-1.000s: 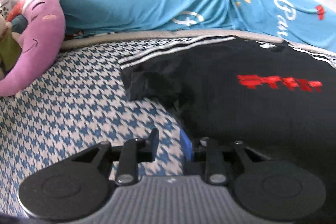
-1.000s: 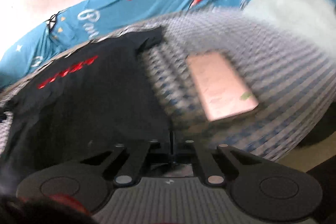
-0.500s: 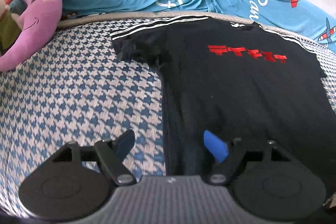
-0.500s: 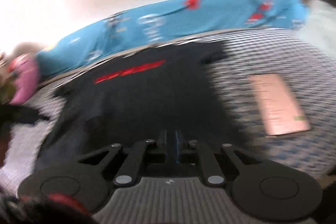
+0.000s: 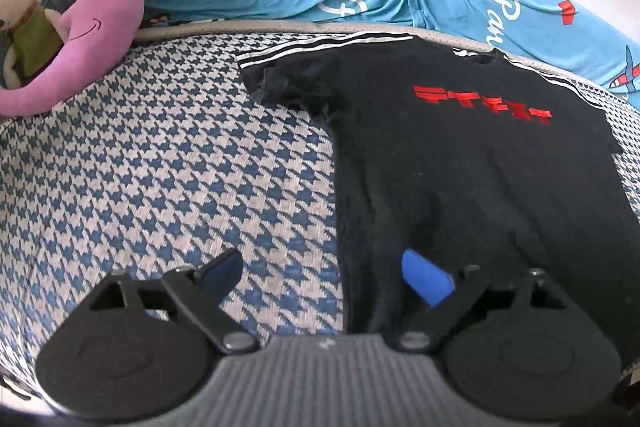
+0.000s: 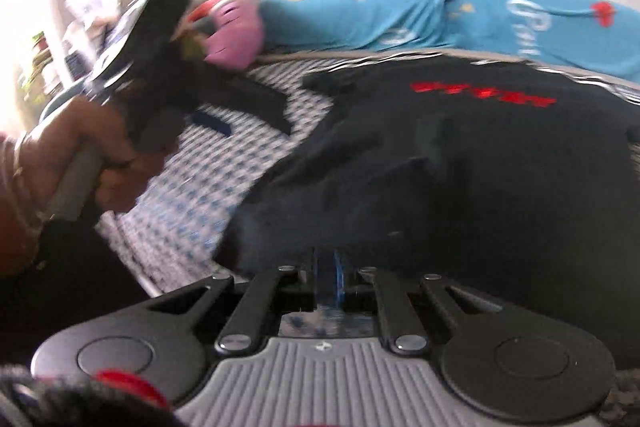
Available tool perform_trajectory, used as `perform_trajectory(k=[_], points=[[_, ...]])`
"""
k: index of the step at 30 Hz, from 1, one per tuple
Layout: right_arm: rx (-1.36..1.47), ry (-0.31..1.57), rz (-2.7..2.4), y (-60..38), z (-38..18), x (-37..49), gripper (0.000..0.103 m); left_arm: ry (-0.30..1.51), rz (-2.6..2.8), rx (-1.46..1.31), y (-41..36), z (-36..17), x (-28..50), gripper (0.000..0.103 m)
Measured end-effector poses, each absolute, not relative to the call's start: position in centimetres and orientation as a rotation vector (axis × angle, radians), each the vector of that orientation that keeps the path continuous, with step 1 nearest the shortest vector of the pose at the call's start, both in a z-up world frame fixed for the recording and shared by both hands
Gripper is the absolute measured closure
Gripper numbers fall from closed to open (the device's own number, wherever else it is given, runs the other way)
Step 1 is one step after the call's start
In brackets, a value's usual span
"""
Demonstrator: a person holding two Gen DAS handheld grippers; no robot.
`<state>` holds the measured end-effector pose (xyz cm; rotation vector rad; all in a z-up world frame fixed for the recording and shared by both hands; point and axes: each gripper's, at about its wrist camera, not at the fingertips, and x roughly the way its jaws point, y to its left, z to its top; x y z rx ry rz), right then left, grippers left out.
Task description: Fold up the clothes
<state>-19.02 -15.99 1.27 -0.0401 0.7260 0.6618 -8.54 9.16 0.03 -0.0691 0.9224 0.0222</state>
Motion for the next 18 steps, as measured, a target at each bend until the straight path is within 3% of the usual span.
perform_trajectory(k=[5,12,18], points=[[-0.099,0.737,0.726,-13.1,0.3,-19.2,0.092,0.903,0.044,-0.062,9.3,0.2,-8.5,0.003],[-0.207,0.699,0.8,-9.2,-0.3,-19.7,0.076,0.878,0.083,-0.077,10.0,0.9,-8.3,0.0],[-0.332,0.657,0.849,-5.8,-1.8,-20.7,0.07,0.863,0.103,-0.081,10.8,1.4,-8.5,0.0]])
